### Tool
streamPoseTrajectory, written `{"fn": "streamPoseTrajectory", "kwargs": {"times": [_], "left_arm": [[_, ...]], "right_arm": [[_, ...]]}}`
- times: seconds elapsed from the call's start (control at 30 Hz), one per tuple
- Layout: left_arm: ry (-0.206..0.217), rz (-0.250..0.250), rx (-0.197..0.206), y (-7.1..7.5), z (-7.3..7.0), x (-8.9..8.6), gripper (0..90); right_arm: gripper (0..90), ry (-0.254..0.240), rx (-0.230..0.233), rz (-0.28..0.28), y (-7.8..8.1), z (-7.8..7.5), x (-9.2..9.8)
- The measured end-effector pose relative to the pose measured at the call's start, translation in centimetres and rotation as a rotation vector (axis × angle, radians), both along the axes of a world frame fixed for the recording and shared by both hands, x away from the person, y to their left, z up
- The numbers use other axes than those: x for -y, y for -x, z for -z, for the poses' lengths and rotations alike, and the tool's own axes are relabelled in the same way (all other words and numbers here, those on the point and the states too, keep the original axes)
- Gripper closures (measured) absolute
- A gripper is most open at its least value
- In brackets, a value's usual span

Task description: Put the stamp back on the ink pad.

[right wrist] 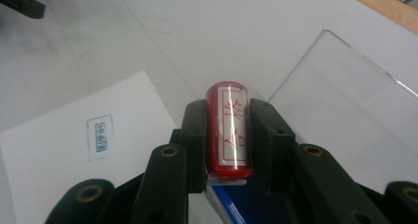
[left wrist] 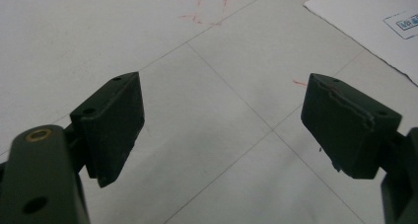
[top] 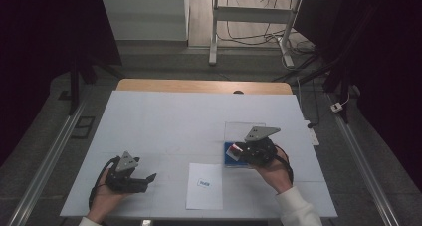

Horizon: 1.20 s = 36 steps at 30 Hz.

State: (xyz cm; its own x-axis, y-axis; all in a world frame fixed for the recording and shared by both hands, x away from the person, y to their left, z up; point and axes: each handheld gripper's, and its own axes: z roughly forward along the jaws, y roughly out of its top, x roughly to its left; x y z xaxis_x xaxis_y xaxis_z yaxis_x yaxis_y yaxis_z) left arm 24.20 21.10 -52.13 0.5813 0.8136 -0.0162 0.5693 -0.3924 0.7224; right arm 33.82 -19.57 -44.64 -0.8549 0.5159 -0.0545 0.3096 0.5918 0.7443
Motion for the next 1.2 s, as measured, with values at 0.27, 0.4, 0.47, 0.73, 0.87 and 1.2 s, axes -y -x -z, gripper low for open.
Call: {"fn": "streamPoseTrajectory", "kwargs": {"times": [0.27, 0.4, 0.47, 0.73, 0.87, 1.2], "left_arm": [[-0.001, 0.002, 0.000, 0.0, 0.0, 0.0, 17.2], [-0.001, 0.002, 0.000, 0.0, 0.0, 0.0, 17.2], [-0.001, 0.002, 0.000, 0.0, 0.0, 0.0, 17.2], [-0.002, 0.001, -0.001, 0.0, 0.0, 0.0, 17.2], [-0.002, 0.001, -0.002, 0.0, 0.0, 0.0, 17.2], [-0.003, 0.001, 0.000, 0.0, 0.0, 0.0, 17.2]], "right_arm": [[69.1, 0.013, -0.006, 0.050, -0.7, 0.3, 1.1], [69.1, 0.030, -0.010, 0.067, -1.0, 0.5, 1.4], [69.1, 0.040, -0.010, 0.076, -1.2, 0.6, 1.5], [69.1, 0.098, -0.027, 0.125, -2.0, 1.6, 2.1], [69.1, 0.119, -0.032, 0.124, -2.3, 2.2, 2.0], [68.4, 0.138, -0.035, 0.121, -2.5, 3.0, 1.6]]}}
